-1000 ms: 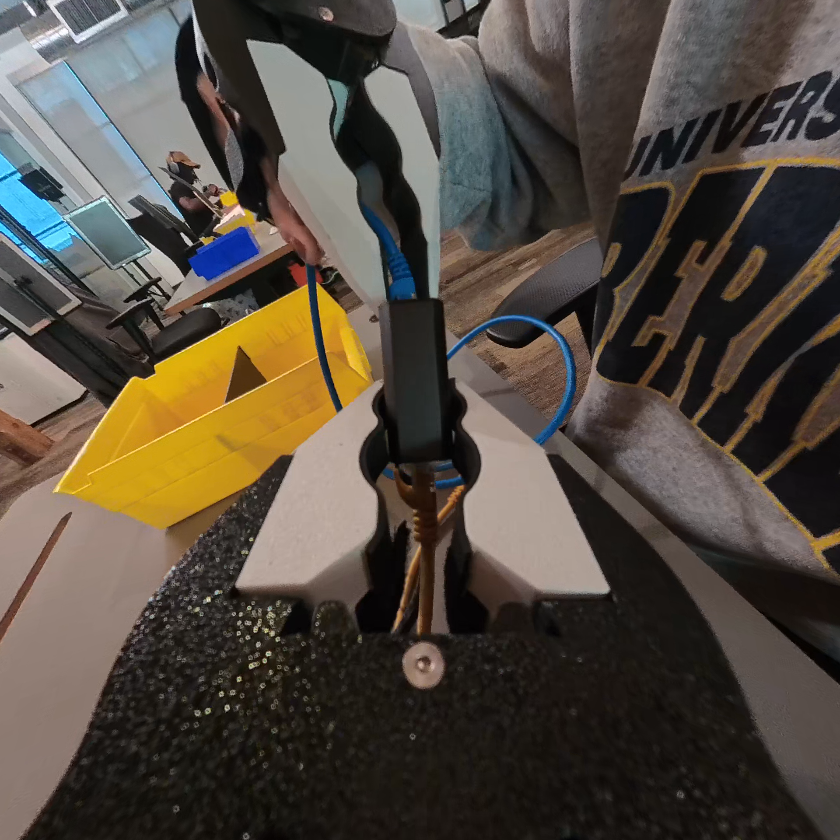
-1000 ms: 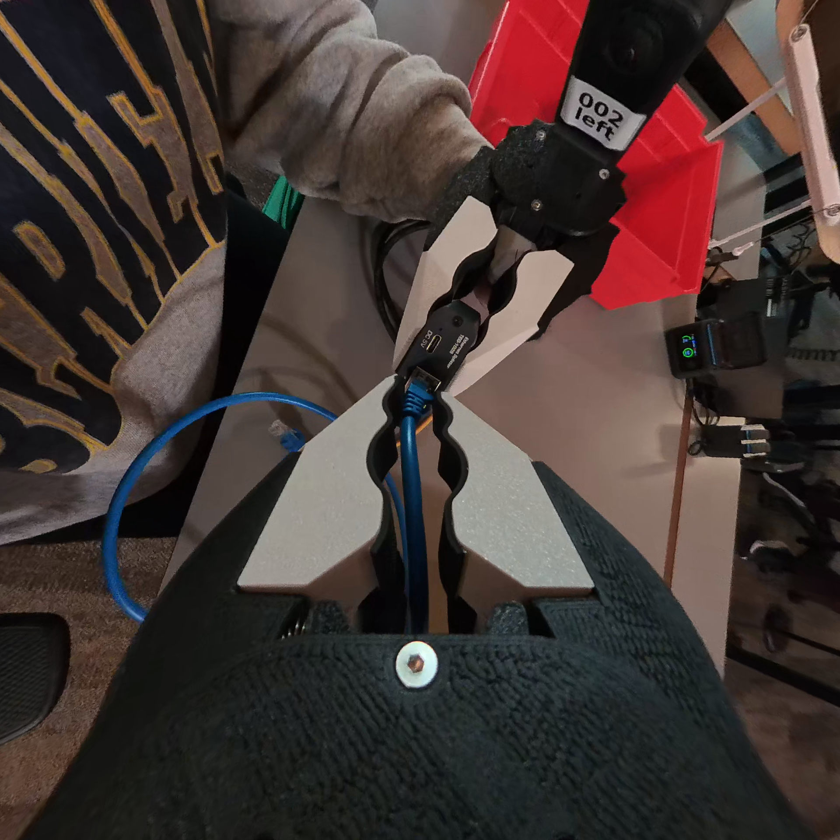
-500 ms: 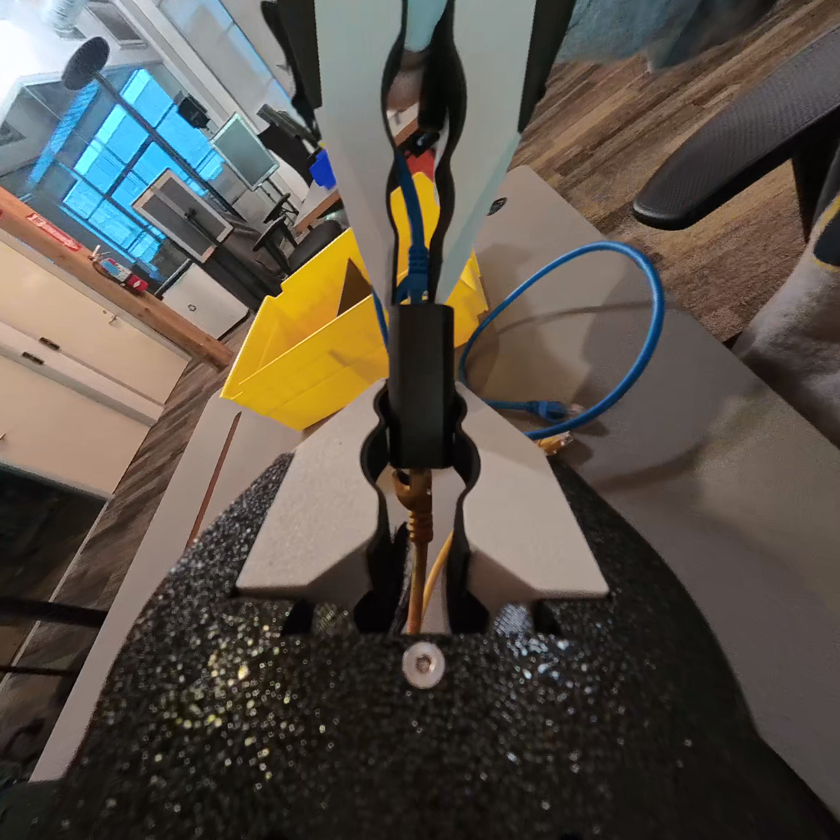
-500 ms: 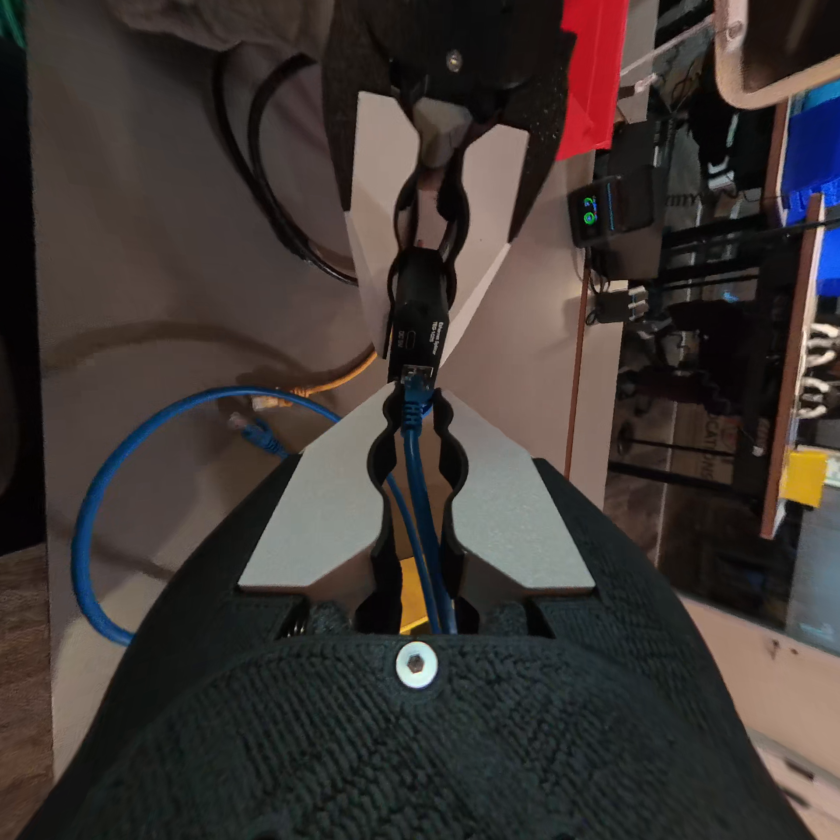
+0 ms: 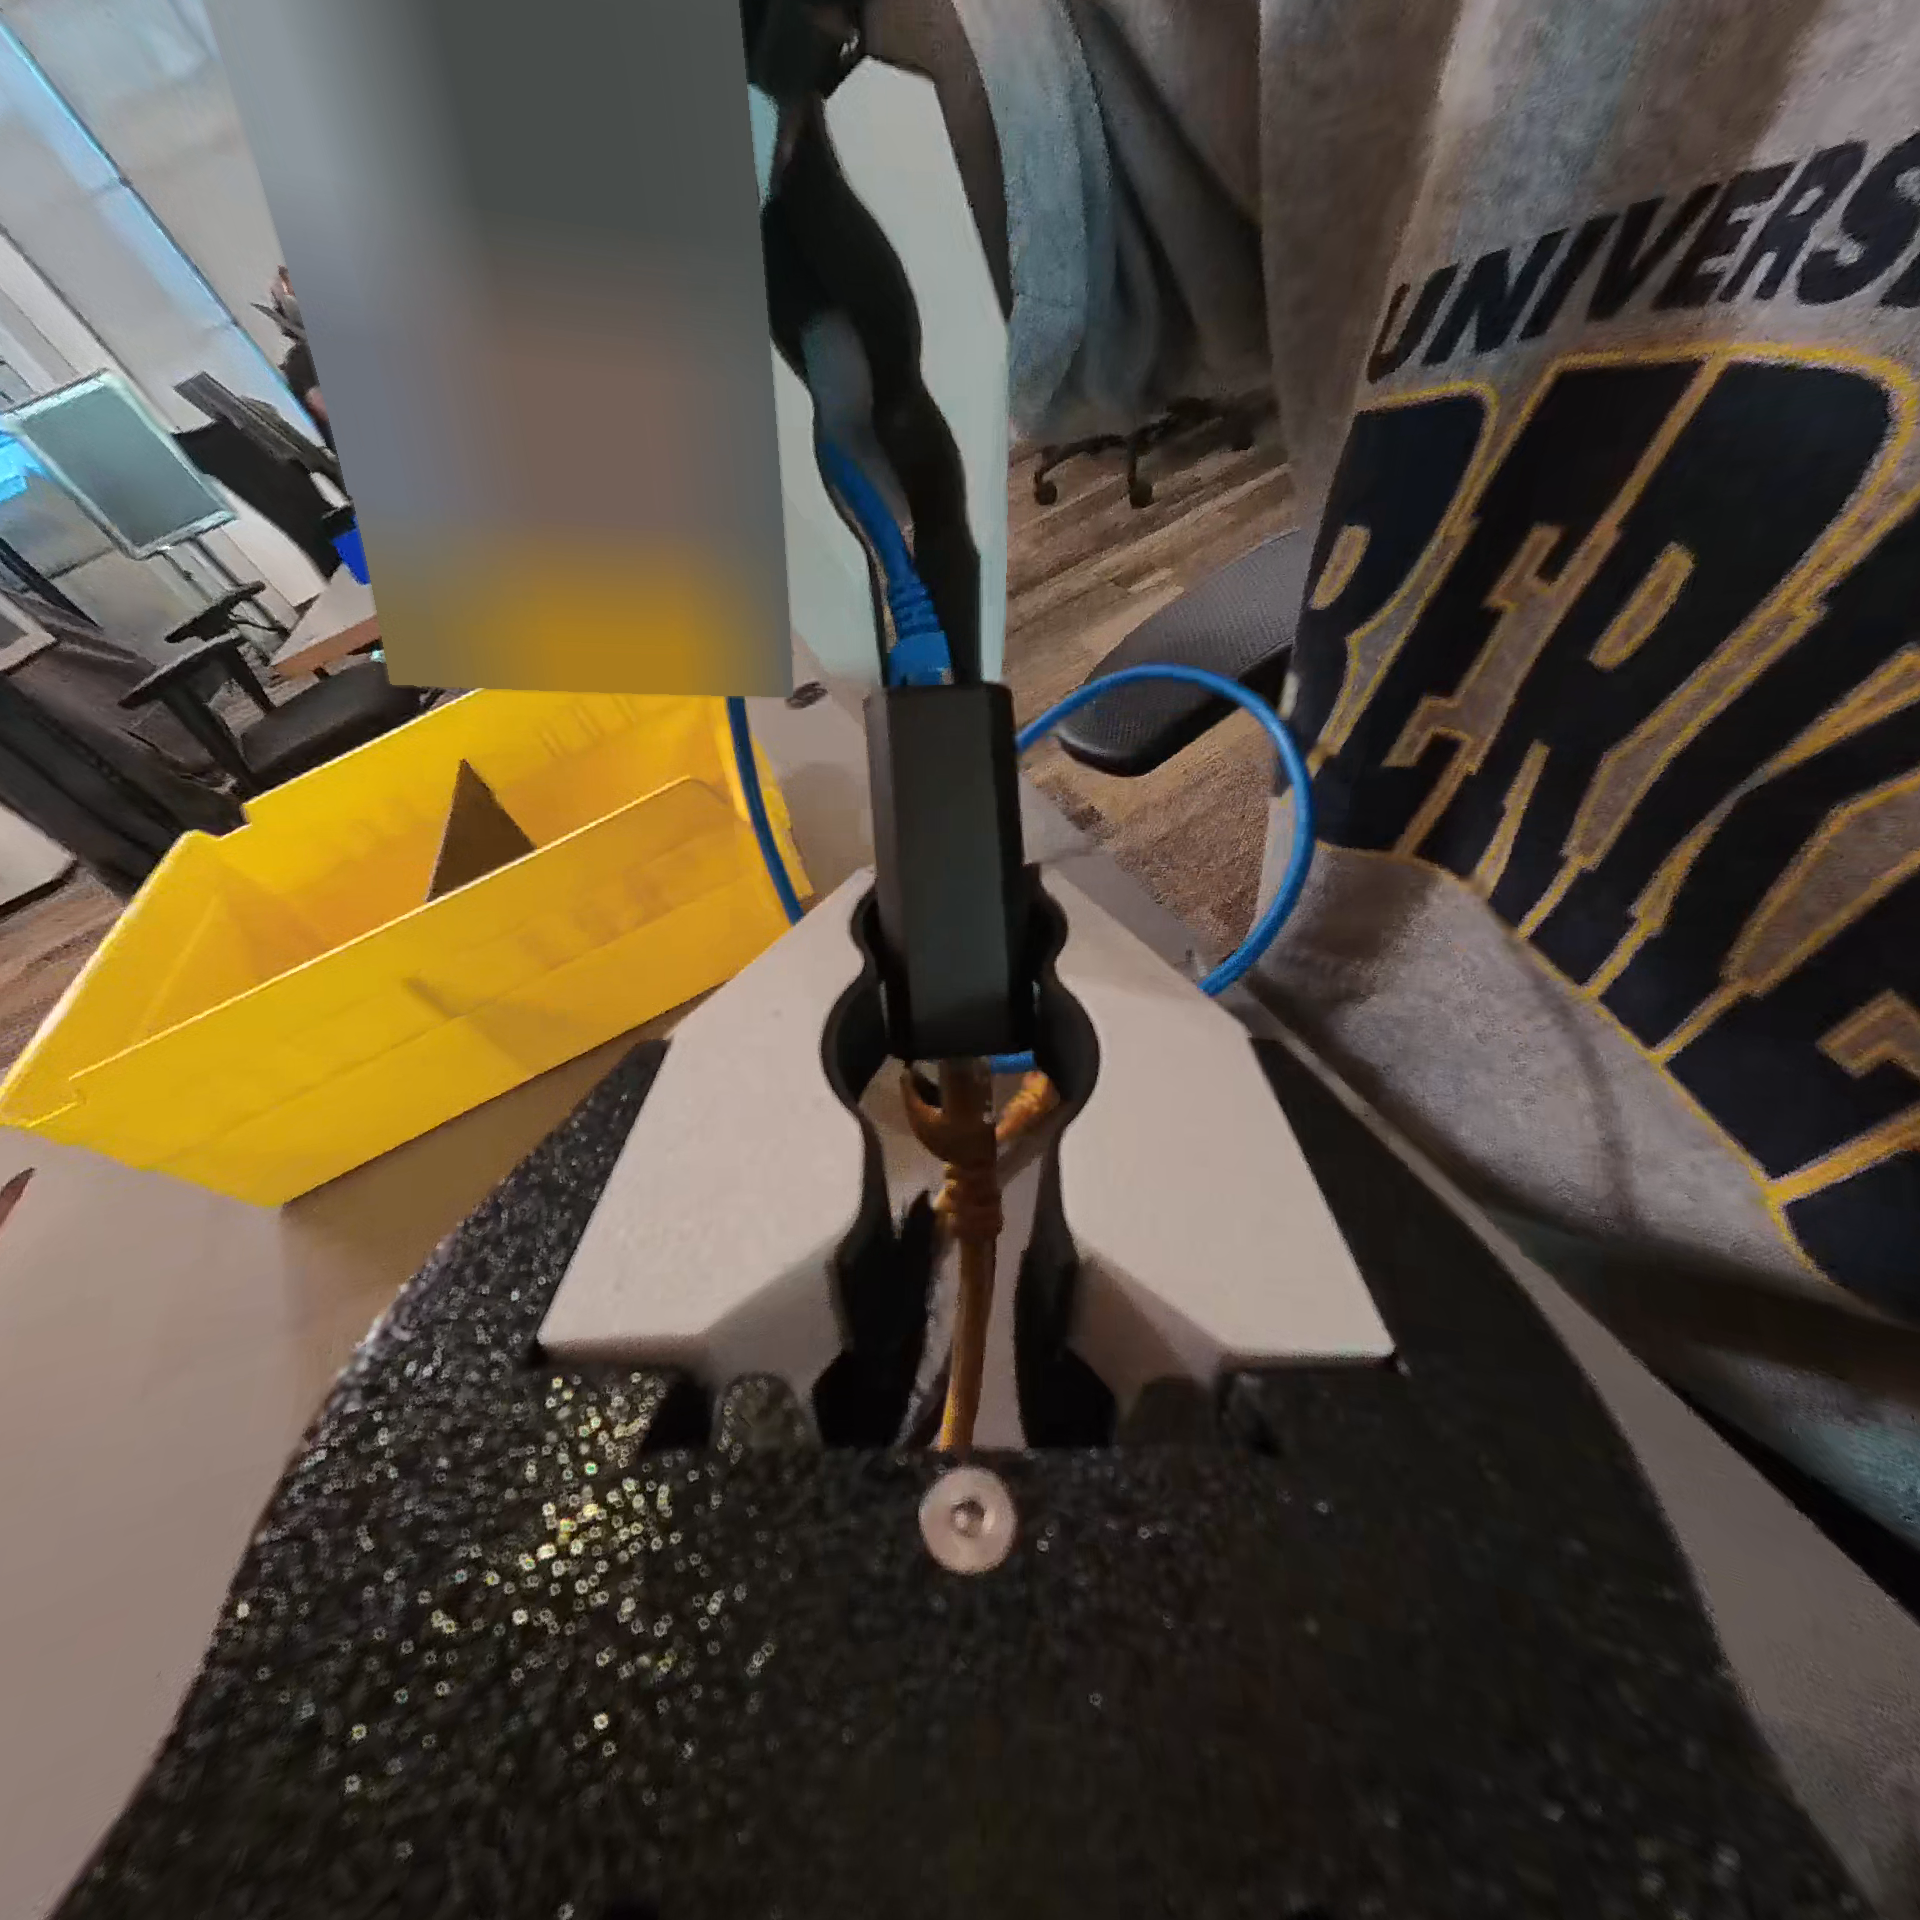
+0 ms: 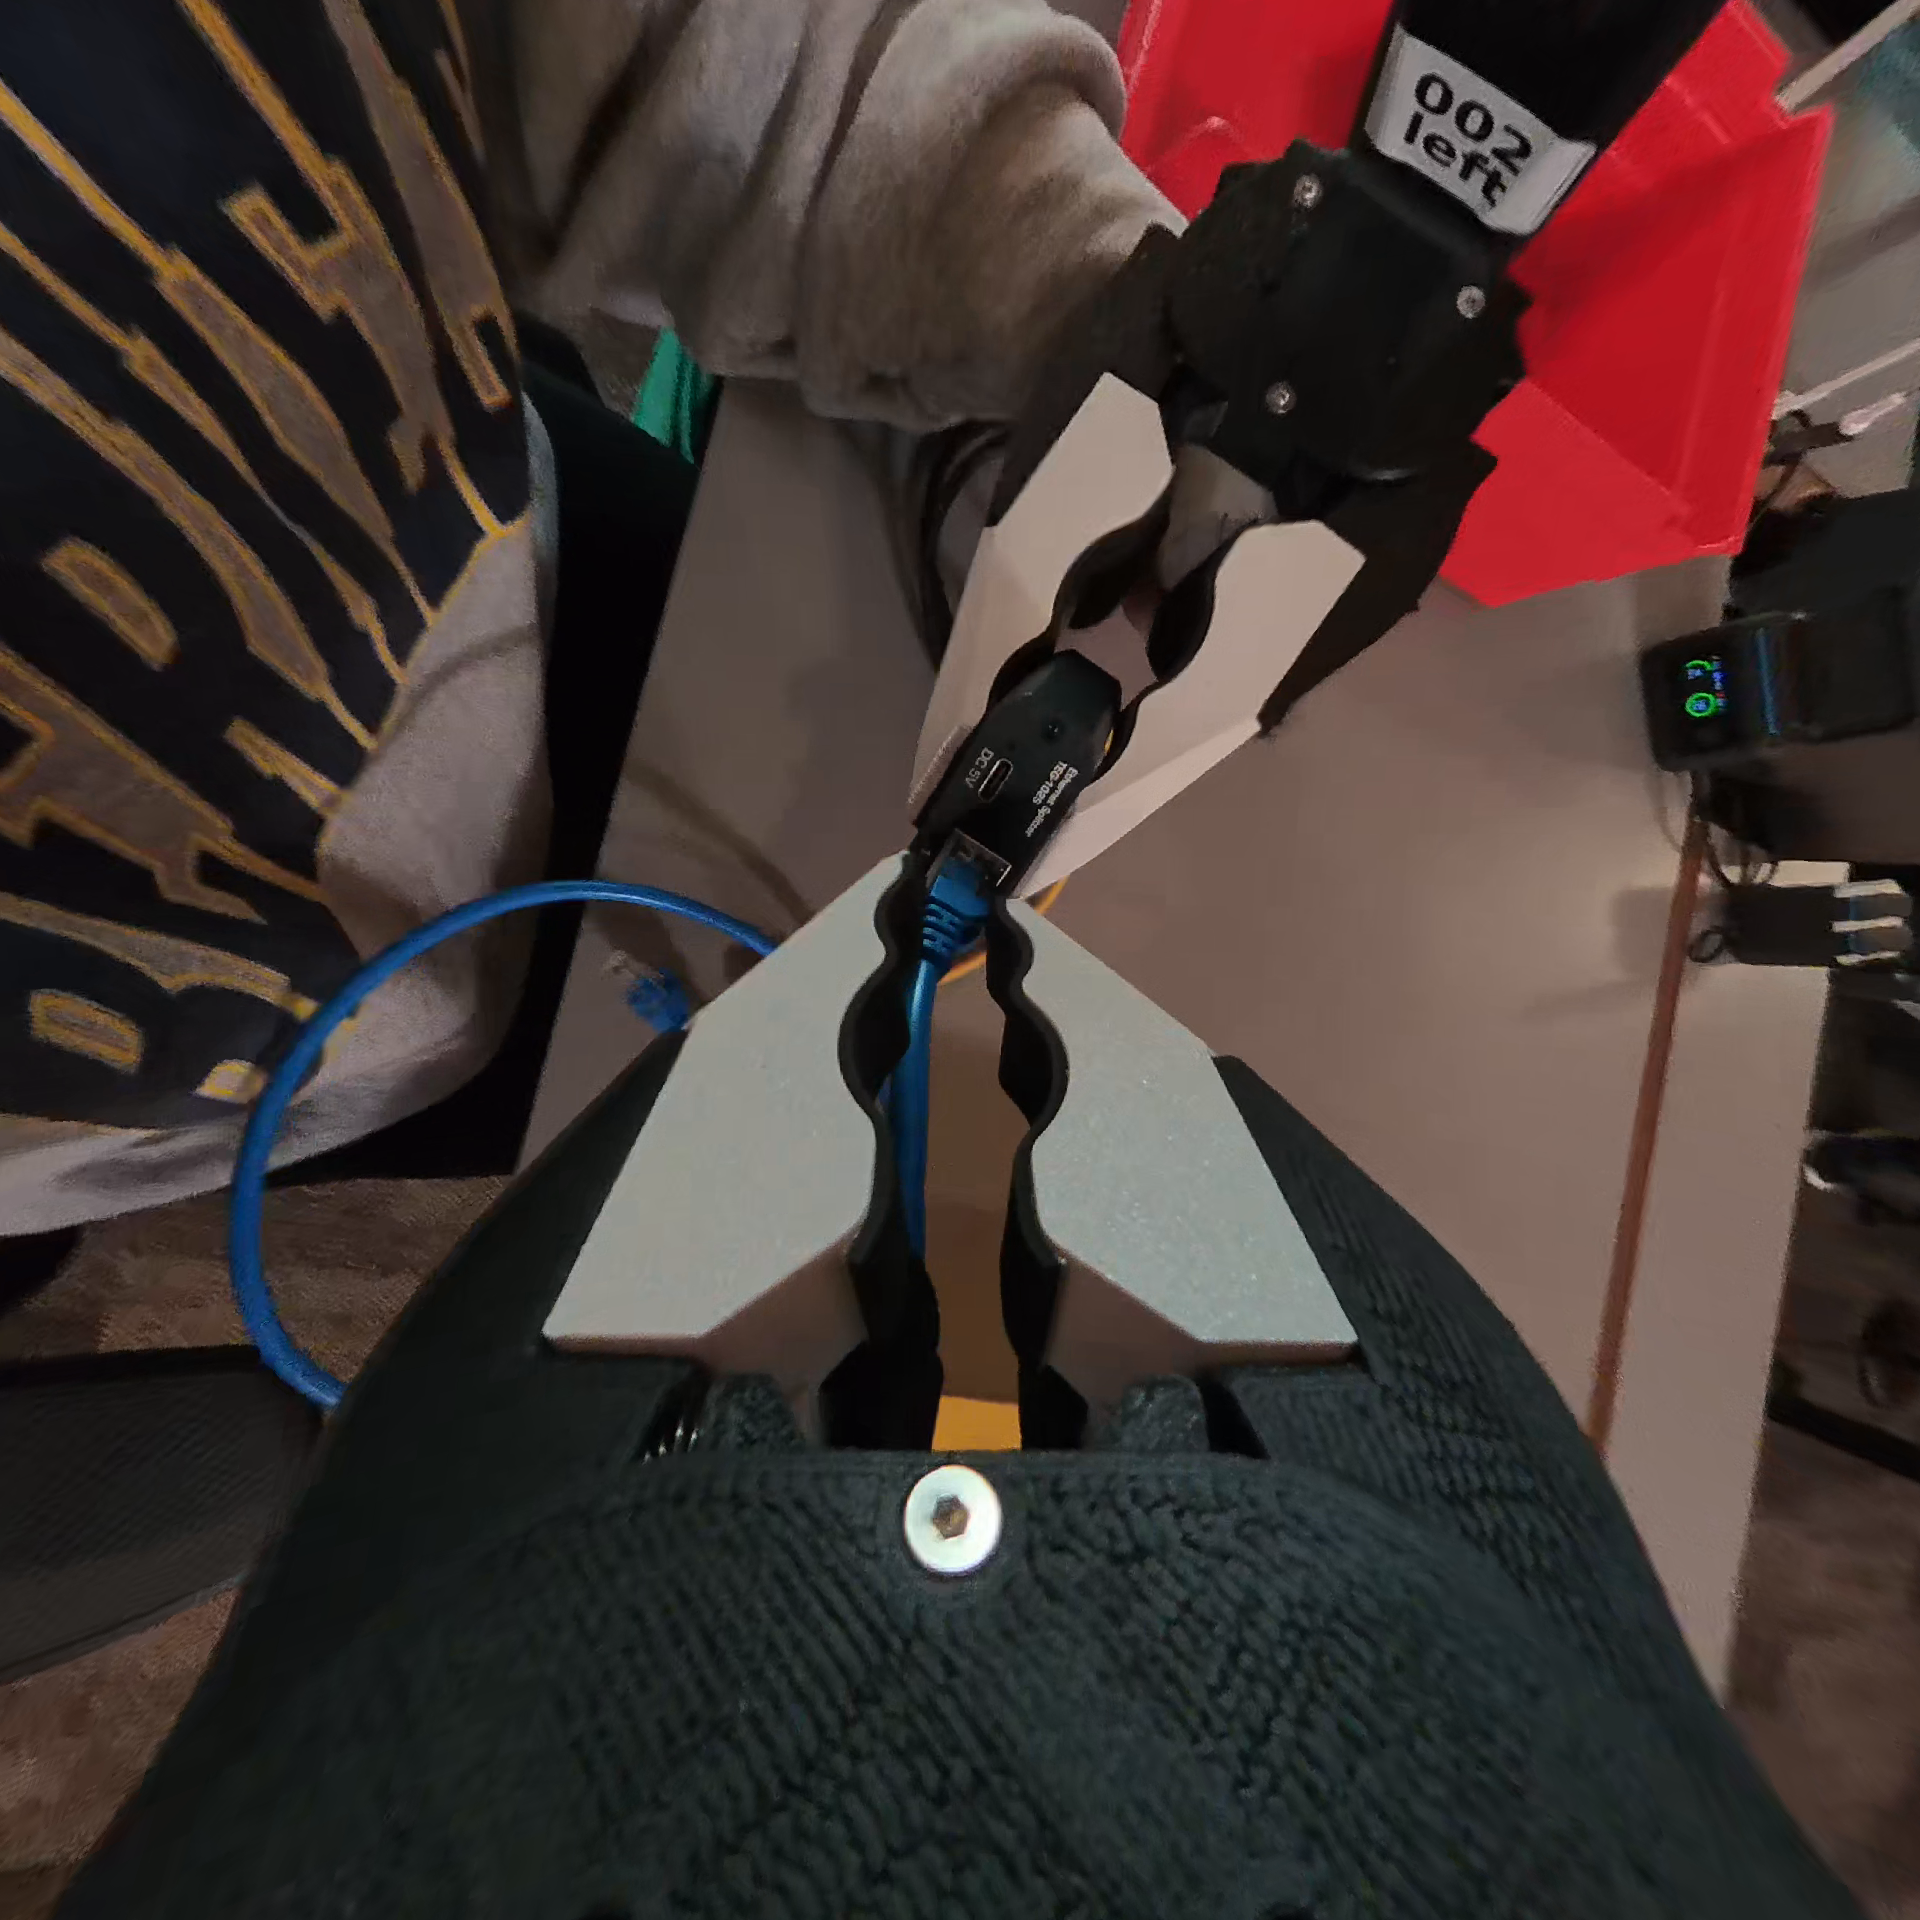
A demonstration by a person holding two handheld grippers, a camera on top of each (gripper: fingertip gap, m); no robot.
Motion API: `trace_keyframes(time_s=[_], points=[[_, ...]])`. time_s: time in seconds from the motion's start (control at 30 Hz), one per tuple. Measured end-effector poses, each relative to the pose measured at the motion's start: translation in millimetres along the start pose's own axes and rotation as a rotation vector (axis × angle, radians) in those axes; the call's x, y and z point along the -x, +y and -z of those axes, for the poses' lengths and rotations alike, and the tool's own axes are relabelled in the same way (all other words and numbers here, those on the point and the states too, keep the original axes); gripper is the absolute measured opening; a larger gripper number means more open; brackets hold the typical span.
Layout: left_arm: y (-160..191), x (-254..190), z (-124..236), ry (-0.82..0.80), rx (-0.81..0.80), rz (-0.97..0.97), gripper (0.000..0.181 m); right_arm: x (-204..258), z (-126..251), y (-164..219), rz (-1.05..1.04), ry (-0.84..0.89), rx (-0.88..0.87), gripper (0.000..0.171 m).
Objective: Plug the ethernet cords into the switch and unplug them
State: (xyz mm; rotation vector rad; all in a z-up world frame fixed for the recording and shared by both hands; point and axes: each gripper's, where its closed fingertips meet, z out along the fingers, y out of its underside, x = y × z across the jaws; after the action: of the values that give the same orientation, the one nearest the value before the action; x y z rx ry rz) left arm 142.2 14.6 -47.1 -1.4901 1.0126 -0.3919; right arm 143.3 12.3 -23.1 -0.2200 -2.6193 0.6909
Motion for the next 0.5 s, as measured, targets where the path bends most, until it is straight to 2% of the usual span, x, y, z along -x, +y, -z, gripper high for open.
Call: trace_keyframes(time_s=[0.3,0.5], points=[[-14.3,-13.1,-0.5,0.079,-0.063,0.032,0.023,10.3,9.6,-14.2,-0.009,-0.104,-0.118,0.010],[-9.8,-5.8,0.1,0.037,-0.040,0.056,0.023,3.3,9.5,-8.1,-0.025,-0.102,-0.115,0.010]])
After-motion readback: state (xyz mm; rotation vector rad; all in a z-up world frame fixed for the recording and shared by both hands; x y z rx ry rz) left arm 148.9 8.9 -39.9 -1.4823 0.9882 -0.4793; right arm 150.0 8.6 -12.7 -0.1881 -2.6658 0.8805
